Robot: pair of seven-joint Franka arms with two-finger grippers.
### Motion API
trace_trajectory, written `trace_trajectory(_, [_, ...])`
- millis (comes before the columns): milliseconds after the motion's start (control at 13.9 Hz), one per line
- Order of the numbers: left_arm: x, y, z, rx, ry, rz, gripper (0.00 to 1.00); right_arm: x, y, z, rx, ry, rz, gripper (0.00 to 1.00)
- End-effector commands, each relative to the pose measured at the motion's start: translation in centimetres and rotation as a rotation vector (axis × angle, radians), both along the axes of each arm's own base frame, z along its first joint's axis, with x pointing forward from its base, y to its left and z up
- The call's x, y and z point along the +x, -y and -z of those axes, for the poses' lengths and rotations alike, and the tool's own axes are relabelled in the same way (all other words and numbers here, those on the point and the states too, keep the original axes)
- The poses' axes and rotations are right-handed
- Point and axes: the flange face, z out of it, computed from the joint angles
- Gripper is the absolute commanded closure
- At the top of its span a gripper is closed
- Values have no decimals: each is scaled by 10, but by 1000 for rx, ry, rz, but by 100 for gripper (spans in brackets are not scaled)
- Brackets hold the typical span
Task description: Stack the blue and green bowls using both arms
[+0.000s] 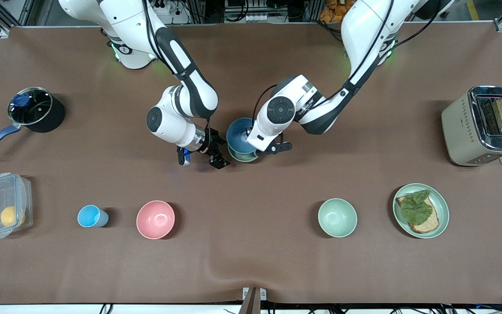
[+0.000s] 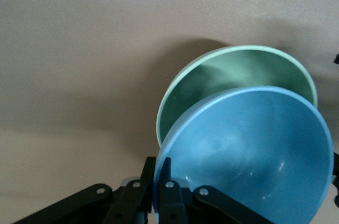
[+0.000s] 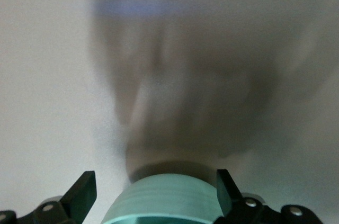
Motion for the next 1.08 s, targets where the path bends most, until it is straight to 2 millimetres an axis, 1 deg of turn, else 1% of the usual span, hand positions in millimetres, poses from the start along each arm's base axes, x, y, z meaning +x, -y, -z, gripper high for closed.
trace_trajectory(0, [6, 3, 2, 11, 11, 0, 100, -2, 0, -1, 20, 10, -14, 0])
trace_trajectory(72, [9, 4, 1, 8, 13, -4, 100, -3, 1, -1, 18, 9, -16, 0])
trace_trajectory(144, [12, 5, -1, 2, 18, -8, 96, -4, -1, -1, 18, 11, -20, 0])
trace_trajectory(216, [14, 7, -5, -3, 22, -17, 43, -7, -2, 2, 14, 9, -28, 0])
trace_trajectory(288, [10, 12, -8, -1, 32, -6, 0, -9, 1, 4, 11, 10, -39, 0])
trace_trajectory(359, [6, 17, -9, 3, 38, 6, 0, -10, 5, 7, 6, 14, -55, 0])
trace_trajectory(503, [8, 16, -17, -1, 52, 6, 0, -9, 9, 6, 6, 21, -61, 0])
trace_trajectory(575, [14, 12, -24, -7, 63, 1, 0, -8, 9, 5, 8, 21, -60, 0])
trace_trajectory(647, [23, 6, -35, -9, 83, -11, 0, -7, 10, 4, 11, 22, -63, 0])
trace_trajectory(719, [38, -8, -46, 10, 101, -30, 0, -8, 11, 0, 23, 16, -81, 0])
trace_trajectory(791, [60, -27, -57, 38, 118, -57, 0, -6, 17, -4, 36, 14, -115, 0])
trace_trajectory(863, [80, -42, -66, 50, 134, -74, 0, -2, 34, -7, 42, 15, -134, 0])
trace_trajectory(935, [98, -55, -75, 56, 153, -91, 0, -2, 52, -13, 39, 15, -158, 0])
trace_trajectory(1007, [112, -71, -78, 80, 161, -113, 0, 0, 75, -21, 19, 12, -208, 0])
